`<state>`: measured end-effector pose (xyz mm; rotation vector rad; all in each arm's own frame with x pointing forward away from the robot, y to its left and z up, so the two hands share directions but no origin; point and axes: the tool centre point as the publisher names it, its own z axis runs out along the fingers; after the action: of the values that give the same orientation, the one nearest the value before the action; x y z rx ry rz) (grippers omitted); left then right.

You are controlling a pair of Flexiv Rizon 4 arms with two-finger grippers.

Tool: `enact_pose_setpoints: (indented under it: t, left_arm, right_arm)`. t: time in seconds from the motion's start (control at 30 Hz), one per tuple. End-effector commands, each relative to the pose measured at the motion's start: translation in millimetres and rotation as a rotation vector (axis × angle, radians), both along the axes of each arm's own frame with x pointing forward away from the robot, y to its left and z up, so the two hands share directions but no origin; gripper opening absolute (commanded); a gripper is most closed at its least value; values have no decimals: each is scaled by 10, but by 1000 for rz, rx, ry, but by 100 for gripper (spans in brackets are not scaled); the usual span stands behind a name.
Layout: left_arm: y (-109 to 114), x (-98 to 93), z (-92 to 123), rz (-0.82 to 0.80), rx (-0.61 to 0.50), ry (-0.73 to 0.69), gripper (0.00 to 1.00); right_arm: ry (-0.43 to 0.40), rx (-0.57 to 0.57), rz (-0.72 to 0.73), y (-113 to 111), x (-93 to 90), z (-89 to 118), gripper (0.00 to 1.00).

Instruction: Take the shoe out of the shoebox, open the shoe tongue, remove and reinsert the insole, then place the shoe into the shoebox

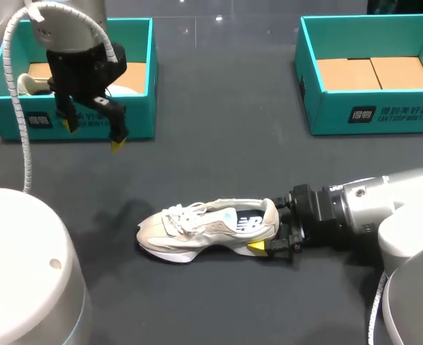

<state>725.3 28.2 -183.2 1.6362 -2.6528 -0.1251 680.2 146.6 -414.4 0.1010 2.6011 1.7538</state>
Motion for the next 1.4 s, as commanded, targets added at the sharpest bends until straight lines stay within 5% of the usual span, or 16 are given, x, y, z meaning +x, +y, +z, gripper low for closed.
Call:
enact_pose_setpoints:
  t: [0.03, 0.9, 1.4]
  left_arm:
    - [-41, -12, 10, 45, 15, -4, 100]
    - [-1264, -484, -536, 327, 38, 108, 100]
    - [-1359, -450, -608, 357, 49, 139, 100]
  right_arm:
    - [0, -5, -1, 10, -22, 5, 0]
    - [0, -5, -1, 10, -22, 5, 0]
    - [0, -5, -1, 10, -22, 5, 0]
